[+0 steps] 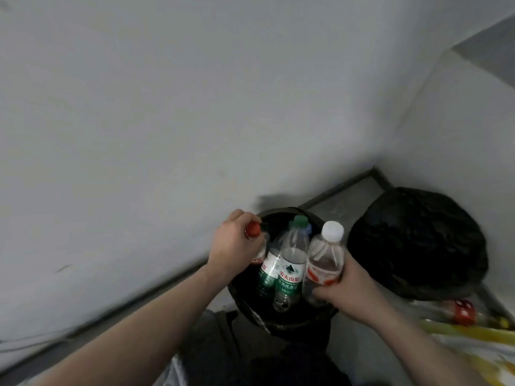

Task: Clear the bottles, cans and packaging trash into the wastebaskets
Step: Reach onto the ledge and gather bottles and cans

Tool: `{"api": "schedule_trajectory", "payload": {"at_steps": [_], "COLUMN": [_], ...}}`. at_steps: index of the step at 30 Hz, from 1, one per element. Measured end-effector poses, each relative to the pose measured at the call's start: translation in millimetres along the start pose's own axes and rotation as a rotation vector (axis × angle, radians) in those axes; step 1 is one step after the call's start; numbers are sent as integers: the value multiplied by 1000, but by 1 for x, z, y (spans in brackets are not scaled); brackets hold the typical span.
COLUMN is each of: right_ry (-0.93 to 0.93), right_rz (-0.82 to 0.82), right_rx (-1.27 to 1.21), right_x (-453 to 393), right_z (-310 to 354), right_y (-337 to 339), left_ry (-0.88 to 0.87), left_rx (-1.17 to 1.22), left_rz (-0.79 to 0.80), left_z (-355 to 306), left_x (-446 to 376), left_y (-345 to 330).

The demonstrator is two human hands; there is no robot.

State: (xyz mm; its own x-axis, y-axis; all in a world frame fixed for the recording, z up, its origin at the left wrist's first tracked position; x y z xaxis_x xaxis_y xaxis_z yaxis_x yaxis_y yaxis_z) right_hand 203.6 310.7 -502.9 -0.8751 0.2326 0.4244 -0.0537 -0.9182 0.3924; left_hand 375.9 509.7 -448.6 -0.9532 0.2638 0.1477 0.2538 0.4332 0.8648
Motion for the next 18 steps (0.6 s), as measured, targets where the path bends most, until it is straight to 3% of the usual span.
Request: {"api": "schedule_trajectory", "payload": {"at_steps": [5,11,14,18], "right_ry": [81,1,34,67], "right_rz": [21,-201,-177,-164], "right_rx": [69,47,79,71], "right_x": [9,67,62,34], "right_z": [13,14,29,38], "right_y": [2,31,33,23], "left_ry": [5,67,66,159], "left_rx": [33,39,68,70], "left_rz": [27,116,116,227], "left_z": [19,20,33,54], "left_x": [14,51,51,55], "left_y": [-9,23,28,4]}}
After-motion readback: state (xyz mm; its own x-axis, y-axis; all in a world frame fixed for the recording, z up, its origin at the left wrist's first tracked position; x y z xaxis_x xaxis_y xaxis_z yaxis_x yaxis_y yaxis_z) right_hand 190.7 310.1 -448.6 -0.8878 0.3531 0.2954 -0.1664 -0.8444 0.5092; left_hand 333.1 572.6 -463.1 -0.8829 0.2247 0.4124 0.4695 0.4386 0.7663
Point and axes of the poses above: each hand's wrist, its own x-axis away from the middle knuckle, its own y-axis out of the back of the hand, z = x × y, the point moved 9 cm from there along -x, towards the middle knuckle, and after that the axes turned 7 degrees about y, right-handed, at the moved point
